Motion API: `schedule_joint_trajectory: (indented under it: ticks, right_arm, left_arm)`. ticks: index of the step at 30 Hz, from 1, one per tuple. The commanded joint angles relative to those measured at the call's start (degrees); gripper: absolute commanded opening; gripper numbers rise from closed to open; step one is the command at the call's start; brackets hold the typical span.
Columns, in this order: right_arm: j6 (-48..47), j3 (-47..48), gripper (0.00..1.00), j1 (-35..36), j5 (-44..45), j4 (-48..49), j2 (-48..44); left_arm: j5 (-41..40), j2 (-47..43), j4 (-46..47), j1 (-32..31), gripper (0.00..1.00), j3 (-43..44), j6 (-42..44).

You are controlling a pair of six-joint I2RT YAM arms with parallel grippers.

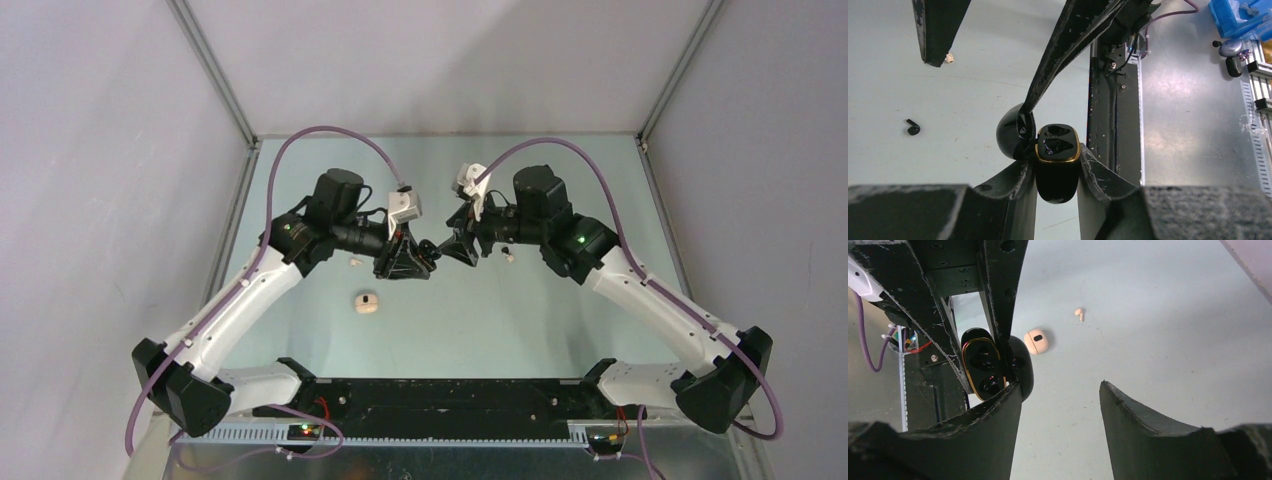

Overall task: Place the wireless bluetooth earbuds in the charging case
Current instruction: Open the charging case.

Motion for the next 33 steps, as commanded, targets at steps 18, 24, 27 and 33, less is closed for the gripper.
schedule_joint_trajectory:
  ticks: [18,24,27,33]
  right_arm:
    - [-4.44,2.78,0.78,-7.47,-11.75,-5.25,-5.82]
    - [-5.52,2.85,0.80,-15.70,-10.69,-6.62,-2.78]
    - [-7.09,2.81,0.79,-18.05,-6.75,-8.00,1.16]
    - [-7.62,4.99,0.78,-18.53,4.07,-10.00,16.02]
  left_arm:
    - [-1.88,-0.80,-4.50,-0.32,0.00,5.23,5.10]
    - [-5.23,0.34,-10.24,-0.25,0.00,8.28,10.45]
    - [-6.77,0.52,-11.21,-0.08,0.00,8.10,12.46]
    - [-4.53,0.67,-8.46,1.65,0.00,3.97,14.51]
